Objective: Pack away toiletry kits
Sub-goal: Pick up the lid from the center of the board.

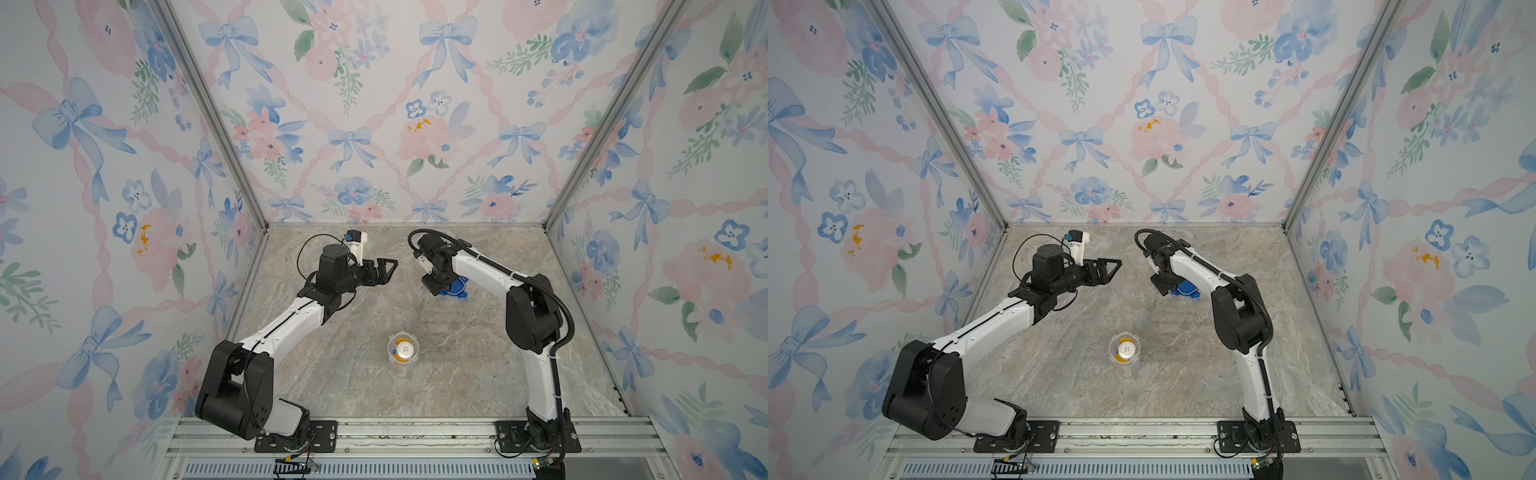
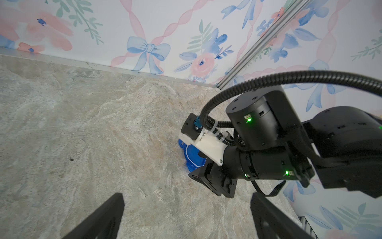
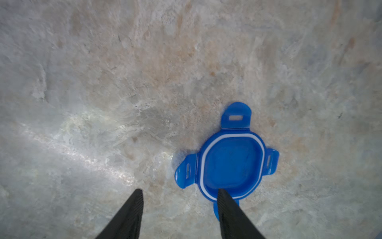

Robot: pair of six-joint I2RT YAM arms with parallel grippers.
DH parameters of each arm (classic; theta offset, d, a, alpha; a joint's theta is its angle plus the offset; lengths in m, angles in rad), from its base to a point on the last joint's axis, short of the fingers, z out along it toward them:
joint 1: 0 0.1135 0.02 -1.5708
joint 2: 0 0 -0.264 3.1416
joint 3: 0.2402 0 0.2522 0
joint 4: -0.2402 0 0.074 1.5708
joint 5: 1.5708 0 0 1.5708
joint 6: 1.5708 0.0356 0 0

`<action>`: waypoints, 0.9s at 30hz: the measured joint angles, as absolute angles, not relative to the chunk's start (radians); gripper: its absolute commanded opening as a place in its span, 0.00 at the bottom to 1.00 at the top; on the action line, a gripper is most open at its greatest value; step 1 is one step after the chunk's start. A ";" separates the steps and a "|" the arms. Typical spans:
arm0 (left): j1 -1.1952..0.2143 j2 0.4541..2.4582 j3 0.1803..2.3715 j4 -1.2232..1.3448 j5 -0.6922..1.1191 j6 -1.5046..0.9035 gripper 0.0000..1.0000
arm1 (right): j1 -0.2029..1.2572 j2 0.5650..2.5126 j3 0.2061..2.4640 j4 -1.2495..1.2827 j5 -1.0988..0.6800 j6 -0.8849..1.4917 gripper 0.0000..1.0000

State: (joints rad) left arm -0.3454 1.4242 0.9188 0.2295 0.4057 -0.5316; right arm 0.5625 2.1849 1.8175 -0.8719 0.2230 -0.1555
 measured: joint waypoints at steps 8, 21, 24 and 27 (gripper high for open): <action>-0.315 1.424 0.919 0.230 0.410 -0.532 0.98 | 0.604 2.280 1.846 -0.905 0.350 -0.180 0.42; -0.306 1.424 0.919 0.230 0.413 -0.532 0.98 | 0.614 2.308 1.866 -0.921 0.461 -0.190 0.34; -0.304 1.424 0.919 0.230 0.414 -0.532 0.98 | 0.623 2.310 1.866 -0.927 0.486 -0.196 0.33; -0.304 1.424 0.919 0.230 0.414 -0.532 0.98 | 0.638 2.310 1.866 -0.928 0.507 -0.201 0.31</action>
